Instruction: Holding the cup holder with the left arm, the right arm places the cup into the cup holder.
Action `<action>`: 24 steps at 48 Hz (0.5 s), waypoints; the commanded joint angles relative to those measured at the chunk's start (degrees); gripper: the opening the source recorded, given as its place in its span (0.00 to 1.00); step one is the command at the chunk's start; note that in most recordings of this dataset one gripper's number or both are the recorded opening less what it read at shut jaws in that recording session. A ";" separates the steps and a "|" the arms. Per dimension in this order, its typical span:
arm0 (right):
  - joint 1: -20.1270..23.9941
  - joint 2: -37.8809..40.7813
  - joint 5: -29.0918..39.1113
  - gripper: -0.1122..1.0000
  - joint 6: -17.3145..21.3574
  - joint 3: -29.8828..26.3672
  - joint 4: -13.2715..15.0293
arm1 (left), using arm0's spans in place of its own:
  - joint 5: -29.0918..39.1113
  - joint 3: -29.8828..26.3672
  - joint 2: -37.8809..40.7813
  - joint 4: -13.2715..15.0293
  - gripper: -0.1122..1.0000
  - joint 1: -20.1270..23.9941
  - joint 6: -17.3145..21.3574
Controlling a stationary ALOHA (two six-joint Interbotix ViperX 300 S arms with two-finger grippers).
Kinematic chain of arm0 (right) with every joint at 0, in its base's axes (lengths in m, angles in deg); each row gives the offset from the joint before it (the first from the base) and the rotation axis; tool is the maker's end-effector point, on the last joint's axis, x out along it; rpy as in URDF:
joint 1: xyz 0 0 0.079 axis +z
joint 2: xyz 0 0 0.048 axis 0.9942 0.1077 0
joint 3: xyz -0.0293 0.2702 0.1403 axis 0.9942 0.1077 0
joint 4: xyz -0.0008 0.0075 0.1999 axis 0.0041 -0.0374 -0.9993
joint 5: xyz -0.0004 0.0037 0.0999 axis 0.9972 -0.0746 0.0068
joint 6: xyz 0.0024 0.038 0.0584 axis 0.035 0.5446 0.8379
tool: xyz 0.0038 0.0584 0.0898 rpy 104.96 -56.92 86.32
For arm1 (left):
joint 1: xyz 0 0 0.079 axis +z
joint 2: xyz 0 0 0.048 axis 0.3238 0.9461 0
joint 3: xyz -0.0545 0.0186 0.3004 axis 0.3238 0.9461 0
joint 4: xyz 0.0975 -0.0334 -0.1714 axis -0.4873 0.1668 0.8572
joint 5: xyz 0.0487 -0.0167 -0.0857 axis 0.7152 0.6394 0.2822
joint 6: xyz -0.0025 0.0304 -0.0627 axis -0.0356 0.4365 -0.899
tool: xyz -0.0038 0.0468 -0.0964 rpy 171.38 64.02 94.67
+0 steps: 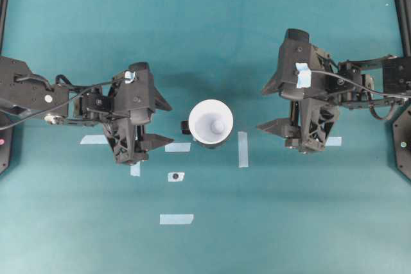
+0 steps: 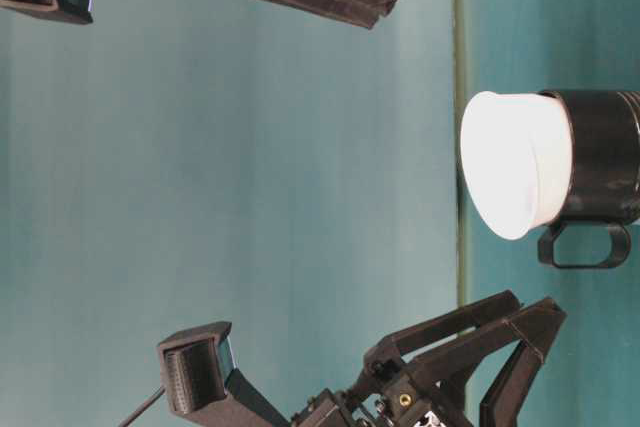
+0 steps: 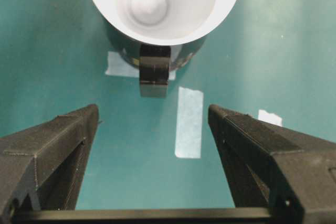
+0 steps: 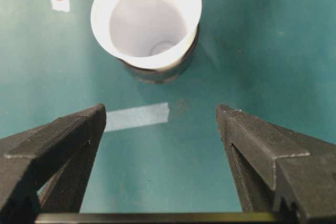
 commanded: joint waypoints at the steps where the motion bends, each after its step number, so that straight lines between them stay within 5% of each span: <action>1: -0.09 -2.46 -0.44 0.91 -0.35 -0.44 0.00 | -0.44 -0.70 -1.41 -0.09 0.91 -0.18 0.00; 24: -0.18 -2.37 -1.32 0.91 -0.26 0.18 -0.09 | -0.44 -0.70 -1.05 -0.09 0.91 -0.44 -0.44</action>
